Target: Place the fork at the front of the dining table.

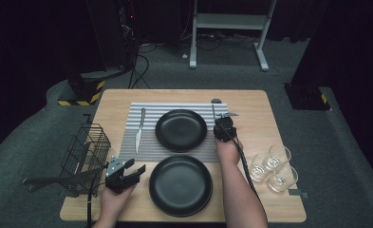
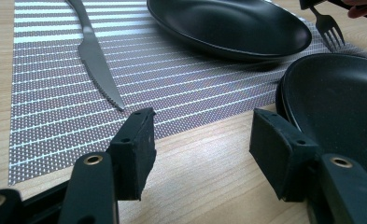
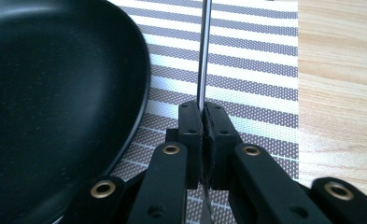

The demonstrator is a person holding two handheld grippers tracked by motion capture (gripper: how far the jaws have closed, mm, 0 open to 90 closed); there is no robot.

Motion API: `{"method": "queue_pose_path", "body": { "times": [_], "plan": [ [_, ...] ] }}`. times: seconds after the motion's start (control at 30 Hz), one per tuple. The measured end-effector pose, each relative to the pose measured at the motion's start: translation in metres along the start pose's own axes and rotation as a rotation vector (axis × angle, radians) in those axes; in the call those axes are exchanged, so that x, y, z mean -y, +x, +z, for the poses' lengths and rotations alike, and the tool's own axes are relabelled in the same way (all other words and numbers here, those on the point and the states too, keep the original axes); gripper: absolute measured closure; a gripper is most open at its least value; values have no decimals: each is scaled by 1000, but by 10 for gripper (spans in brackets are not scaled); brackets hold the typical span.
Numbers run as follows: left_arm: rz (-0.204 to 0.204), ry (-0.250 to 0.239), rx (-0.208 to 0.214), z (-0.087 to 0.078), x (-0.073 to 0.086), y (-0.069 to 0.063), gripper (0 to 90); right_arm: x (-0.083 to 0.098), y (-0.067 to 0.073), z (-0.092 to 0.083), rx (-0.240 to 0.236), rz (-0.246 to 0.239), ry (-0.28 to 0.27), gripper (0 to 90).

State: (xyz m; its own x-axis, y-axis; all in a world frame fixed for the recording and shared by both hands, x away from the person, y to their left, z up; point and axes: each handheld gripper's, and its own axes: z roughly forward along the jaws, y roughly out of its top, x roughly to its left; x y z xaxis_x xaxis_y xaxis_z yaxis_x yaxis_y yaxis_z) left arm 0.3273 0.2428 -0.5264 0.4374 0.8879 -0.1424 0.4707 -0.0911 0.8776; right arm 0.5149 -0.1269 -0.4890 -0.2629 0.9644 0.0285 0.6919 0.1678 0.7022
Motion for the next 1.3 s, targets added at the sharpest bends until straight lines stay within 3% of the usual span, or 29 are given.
{"method": "queue_pose_path", "body": {
  "times": [0.4,1.3],
  "plan": [
    [0,0,3,0,0,0,406,4,-8,19,13,31,24,862],
    [2,1,3,0,0,0,408,5,-5,21,16,14,22,856]
  ]
}}
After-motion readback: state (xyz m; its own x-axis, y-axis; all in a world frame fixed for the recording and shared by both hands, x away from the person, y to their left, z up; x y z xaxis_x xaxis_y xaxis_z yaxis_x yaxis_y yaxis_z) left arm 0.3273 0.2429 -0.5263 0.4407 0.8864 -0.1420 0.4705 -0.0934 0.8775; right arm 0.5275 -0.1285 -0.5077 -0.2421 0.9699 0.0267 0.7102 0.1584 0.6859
